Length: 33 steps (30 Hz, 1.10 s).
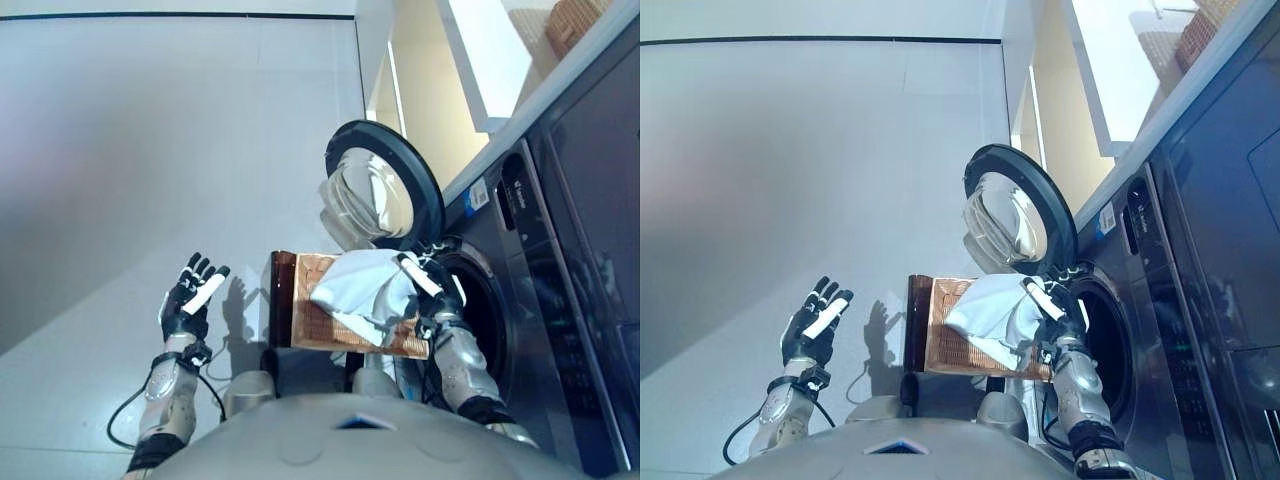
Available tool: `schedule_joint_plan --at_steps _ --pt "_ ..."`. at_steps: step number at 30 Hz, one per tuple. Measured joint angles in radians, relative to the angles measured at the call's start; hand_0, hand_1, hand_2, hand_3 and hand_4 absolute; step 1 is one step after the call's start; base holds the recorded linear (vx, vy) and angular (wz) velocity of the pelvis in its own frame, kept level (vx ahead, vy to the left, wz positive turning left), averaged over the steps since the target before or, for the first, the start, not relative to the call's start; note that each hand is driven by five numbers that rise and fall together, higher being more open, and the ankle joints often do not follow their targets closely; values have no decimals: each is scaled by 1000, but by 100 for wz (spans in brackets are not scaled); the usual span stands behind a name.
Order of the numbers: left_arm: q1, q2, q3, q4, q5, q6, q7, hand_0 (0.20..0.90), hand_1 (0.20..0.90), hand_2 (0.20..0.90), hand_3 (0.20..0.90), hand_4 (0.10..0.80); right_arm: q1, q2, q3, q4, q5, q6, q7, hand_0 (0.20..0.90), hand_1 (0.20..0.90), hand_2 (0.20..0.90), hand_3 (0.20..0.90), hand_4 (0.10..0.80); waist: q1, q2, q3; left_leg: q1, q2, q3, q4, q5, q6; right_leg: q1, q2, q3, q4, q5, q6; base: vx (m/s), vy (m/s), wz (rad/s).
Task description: Pick up the clothes and place them into the washing machine
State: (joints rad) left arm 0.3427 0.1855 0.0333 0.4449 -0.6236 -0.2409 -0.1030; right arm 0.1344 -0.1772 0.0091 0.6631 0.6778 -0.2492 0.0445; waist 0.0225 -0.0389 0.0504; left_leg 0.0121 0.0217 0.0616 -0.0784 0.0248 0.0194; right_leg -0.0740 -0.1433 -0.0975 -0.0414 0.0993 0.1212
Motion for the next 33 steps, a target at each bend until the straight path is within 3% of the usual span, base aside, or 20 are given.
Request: schedule_joint_plan --at_steps 8,22,29,33 --pt "9 -21 -6 36 -1 1 21 900 900 900 900 800 -11 108 -102 157 227 -47 -54 200 200 200 200 300 -10 17 -22 2 0 14 0 1 0 -2 -1 2 0 0 1 2 -1 -1" --pt "17 -32 -52 37 -44 1 38 900 900 900 900 800 -163 138 -257 345 635 -136 -93 200 200 200 200 300 -9 67 -41 10 -1 25 -1 0 1 -4 -5 20 1 1 2 -5 0 -3" --pt "-23 -13 -162 24 -81 1 40 900 900 900 900 800 -394 80 -337 396 665 -201 -205 200 200 200 200 300 -5 128 34 -116 -13 26 75 0 10 -126 -15 35 66 11 0 -191 12 1" --pt "-57 -10 -171 23 -90 1 42 900 900 900 900 800 -513 45 -399 414 688 -245 -265 200 200 200 200 300 2 151 101 -185 -17 28 142 -16 12 -201 -19 55 132 2 -4 -113 0 -3"
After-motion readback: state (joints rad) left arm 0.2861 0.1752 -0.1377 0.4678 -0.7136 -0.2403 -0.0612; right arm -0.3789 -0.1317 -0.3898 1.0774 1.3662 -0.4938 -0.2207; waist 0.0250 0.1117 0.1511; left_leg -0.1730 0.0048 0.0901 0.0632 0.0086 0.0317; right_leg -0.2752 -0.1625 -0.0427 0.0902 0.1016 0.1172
